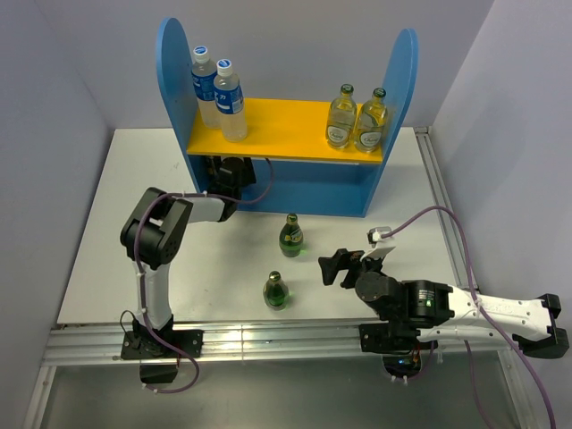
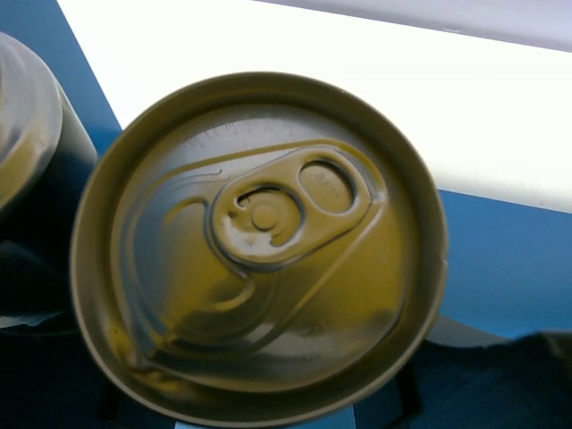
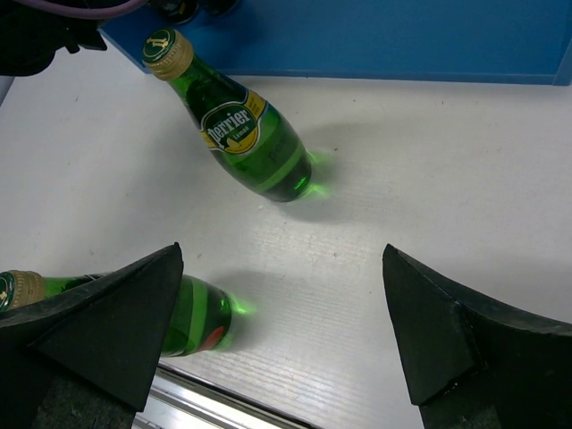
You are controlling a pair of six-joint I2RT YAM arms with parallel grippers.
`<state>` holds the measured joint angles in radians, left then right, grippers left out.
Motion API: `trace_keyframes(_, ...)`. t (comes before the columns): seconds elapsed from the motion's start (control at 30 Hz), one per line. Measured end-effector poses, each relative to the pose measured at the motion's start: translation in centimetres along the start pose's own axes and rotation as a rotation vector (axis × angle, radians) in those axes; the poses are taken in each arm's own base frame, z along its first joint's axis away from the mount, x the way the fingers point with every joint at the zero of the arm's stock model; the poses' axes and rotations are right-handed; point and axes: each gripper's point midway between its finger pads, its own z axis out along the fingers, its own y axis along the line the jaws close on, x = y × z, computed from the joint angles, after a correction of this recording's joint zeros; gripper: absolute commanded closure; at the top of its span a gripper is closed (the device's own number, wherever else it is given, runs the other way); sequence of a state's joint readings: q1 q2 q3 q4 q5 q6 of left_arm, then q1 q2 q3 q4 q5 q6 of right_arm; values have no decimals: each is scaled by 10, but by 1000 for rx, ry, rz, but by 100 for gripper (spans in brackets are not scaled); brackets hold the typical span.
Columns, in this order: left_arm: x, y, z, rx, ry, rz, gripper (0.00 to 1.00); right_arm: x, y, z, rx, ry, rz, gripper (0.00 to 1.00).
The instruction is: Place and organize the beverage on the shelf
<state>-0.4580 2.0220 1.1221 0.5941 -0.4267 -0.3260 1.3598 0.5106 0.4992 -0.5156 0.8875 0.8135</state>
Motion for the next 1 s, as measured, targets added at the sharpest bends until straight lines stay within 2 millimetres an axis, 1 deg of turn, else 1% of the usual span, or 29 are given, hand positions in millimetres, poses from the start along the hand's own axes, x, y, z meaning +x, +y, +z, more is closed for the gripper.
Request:
trace_keyframes(0.03, 1, 0, 0, 1, 1, 0, 81, 0, 0, 0, 0, 0, -1, 1)
trace_keyframes(0.1, 1, 1, -3, 2, 3, 1, 74, 0, 0, 0, 1, 0, -1, 1)
trace_keyframes(0.2, 2, 5, -7, 0, 7, 2, 66, 0, 0, 0, 1, 0, -1, 1)
trace_keyframes(0.23, 3, 6, -8, -1, 8, 3, 57, 0, 0, 0, 1, 0, -1, 1)
trace_keyframes(0.27, 3, 6, -9, -1, 9, 3, 51, 0, 0, 0, 1, 0, -1, 1)
trace_keyframes(0.33, 3, 7, -12, 1, 11, 4, 44, 0, 0, 0, 1, 0, -1, 1)
trace_keyframes(0.4, 4, 8, -15, 3, 14, 4, 39, 0, 0, 0, 0, -1, 1, 1)
trace_keyframes(0.6, 6, 10, -18, 3, 17, 6, 31, -1, 0, 0, -2, -2, 5, 1)
trace_keyframes(0.7, 9, 11, -22, 1, 17, 9, 28, -1, 0, 0, -2, -2, 5, 0)
trace_keyframes(0.87, 13, 12, -27, -7, 20, 14, 25, -1, 0, 0, -2, -2, 7, 0)
trace_keyframes(0.9, 13, 13, -28, -9, 20, 15, 10, -1, 0, 0, -2, -2, 8, 0)
trace_keyframes(1.0, 13, 11, -31, -7, 19, 16, 8, -1, 0, 0, -2, -2, 8, 0)
